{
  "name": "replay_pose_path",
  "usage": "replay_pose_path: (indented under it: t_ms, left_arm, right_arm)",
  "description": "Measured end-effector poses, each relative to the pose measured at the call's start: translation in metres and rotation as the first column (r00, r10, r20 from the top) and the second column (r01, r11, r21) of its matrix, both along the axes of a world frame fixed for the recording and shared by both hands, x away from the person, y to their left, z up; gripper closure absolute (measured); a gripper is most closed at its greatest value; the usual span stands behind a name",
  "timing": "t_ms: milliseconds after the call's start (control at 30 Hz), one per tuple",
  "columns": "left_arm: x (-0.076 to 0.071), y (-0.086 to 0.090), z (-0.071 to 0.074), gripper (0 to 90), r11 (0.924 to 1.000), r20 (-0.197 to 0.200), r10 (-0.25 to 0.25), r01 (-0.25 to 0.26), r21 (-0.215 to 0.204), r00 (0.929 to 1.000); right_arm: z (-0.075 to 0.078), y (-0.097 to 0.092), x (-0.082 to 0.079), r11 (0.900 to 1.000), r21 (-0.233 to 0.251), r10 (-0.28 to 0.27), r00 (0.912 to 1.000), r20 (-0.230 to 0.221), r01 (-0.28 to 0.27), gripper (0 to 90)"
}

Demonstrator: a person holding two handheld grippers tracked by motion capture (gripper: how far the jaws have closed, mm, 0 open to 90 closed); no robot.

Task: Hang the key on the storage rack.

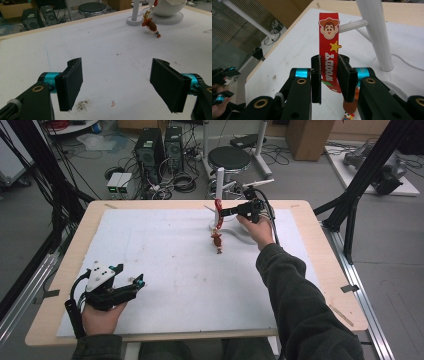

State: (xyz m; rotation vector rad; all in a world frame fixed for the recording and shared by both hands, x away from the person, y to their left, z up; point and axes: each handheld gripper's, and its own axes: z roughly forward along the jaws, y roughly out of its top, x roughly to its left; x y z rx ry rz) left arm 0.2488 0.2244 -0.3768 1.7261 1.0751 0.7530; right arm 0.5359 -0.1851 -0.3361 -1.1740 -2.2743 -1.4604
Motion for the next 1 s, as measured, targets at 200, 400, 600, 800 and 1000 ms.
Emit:
replay_pose_path:
  t_ms: [200, 400, 600, 800, 1000]
  left_arm:
    - [0.0015, -0.0014, -0.0014, 26.7, 1.0000, -0.001, -0.003, 0.003, 0.001, 1.0000]
    - [0.0015, -0.0001, -0.0003, 26.7, 1.0000, 0.000, -0.006, 0.006, 0.004, 1.0000]
    - [0.0000, 0.0014, 0.0008, 26.7, 1.0000, 0.002, 0.002, -0.002, -0.004, 1.0000]
    - [-0.0016, 0.0015, 0.0022, 26.7, 1.0000, 0.004, 0.004, -0.004, 0.000, 1.0000]
    - [-0.0015, -0.0007, 0.0046, 26.7, 1.0000, 0.006, -0.004, 0.004, 0.007, 1.0000]
  right_arm:
    - [-0.0051, 0.0000, 0.0036, 0.9985, -0.039, -0.039, 0.9992, -0.009, 0.039, 74.1]
    - [-0.0064, 0.0028, 0.0039, 0.9956, -0.064, -0.069, 0.9976, -0.007, 0.068, 72.9]
    - [-0.0062, 0.0017, 0.0039, 0.9940, -0.071, -0.084, 0.9964, -0.008, 0.084, 69.7]
    - [-0.0049, 0.0006, 0.0028, 0.9922, -0.082, -0.095, 0.9955, -0.002, 0.094, 66.1]
    - [-0.0022, -0.0017, 0.0011, 0.9905, -0.094, -0.100, 0.9949, 0.010, 0.101, 61.4]
